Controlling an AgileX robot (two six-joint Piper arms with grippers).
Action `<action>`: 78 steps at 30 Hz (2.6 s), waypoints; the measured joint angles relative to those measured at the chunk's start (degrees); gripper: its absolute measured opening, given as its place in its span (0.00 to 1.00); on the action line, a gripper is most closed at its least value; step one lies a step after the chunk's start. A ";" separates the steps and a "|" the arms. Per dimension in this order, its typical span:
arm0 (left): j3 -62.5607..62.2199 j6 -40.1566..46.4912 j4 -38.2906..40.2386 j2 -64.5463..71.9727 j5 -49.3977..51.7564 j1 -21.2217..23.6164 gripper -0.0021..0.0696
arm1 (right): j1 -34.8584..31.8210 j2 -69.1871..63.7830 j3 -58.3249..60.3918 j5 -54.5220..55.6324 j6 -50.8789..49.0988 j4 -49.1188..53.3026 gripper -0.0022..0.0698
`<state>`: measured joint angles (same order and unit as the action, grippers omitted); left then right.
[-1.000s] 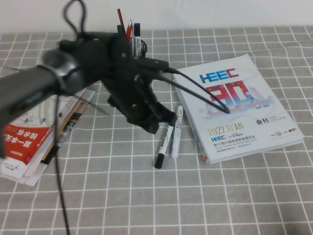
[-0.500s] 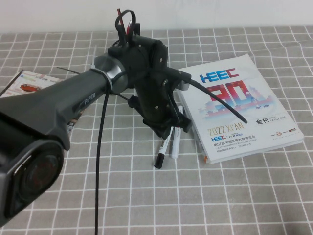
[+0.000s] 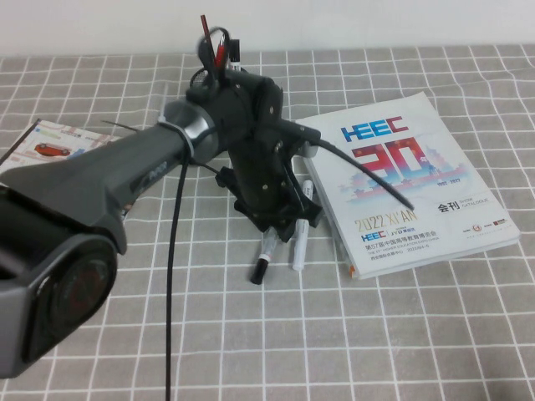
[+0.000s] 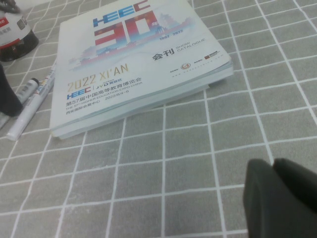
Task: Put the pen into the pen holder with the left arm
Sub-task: Pick up the pen on the table, then place the pen onto the pen holder
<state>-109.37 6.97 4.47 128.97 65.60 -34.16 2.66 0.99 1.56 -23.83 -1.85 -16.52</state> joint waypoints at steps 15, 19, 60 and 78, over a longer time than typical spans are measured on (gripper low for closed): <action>-0.76 0.08 -1.28 1.59 0.33 0.27 0.18 | 0.00 0.00 0.00 0.00 0.00 0.00 0.01; -0.84 1.36 -1.13 1.33 1.48 0.27 0.18 | 0.00 0.00 0.00 0.00 0.00 0.00 0.01; 42.43 -21.51 -12.88 -22.64 -107.41 15.75 0.18 | 0.00 0.00 0.00 0.00 0.00 0.00 0.01; 27.87 -29.70 -23.99 -8.58 -105.04 18.53 0.18 | 0.00 0.00 0.00 0.00 0.00 0.00 0.01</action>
<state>-81.49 -22.73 -19.52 120.39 -39.45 -15.63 2.66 0.99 1.56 -23.83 -1.85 -16.52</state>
